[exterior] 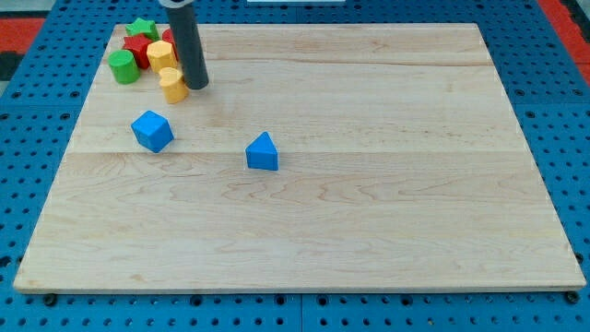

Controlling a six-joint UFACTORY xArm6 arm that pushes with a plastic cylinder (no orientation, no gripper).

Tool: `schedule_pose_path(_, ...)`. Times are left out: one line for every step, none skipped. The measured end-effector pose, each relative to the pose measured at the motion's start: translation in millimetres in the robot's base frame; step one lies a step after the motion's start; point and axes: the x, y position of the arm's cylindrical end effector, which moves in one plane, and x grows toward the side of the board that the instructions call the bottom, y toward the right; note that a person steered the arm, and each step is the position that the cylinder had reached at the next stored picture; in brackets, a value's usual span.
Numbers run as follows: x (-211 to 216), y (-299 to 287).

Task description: Push the yellow heart bottom left of the yellow hexagon

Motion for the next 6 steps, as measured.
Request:
schedule_pose_path(5,-18)
schedule_pose_path(19,-19)
schedule_pose_path(34,-3)
schedule_pose_path(52,-26)
schedule_pose_path(28,-37)
schedule_pose_path(10,-43)
